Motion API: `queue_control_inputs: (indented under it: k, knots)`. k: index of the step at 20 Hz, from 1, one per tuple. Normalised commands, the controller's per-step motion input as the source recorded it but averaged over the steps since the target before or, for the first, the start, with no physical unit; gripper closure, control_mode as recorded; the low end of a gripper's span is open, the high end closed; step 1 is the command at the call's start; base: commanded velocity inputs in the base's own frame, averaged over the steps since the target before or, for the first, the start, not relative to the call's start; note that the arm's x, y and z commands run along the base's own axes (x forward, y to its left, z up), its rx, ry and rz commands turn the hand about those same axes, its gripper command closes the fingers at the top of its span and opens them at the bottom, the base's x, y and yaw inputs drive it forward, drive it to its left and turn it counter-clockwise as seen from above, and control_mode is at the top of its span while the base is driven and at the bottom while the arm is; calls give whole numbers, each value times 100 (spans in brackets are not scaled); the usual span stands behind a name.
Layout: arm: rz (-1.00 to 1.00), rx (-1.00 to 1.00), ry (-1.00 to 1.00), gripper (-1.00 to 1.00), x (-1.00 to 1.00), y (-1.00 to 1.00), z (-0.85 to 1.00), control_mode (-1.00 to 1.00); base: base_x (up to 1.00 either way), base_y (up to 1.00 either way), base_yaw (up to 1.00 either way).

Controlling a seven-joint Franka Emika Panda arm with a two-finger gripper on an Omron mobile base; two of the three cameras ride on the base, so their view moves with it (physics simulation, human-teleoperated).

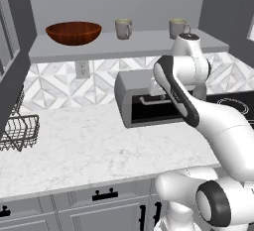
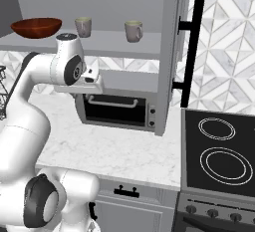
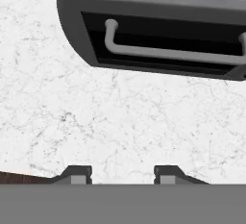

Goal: Gather all objects into one cabinet and sort the glasses and bowls to opposite sides.

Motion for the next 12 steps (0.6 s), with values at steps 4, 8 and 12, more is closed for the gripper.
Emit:
queue_control_inputs:
  k: [4,8,12]
  knots:
    - [0,0,0,-100,-42,0,0,-100,0,0,0]
    - [0,0,4,-100,-60,0,0,-100,0,0,0]
    - [0,0,4,-100,-58,0,0,-100,0,0,0]
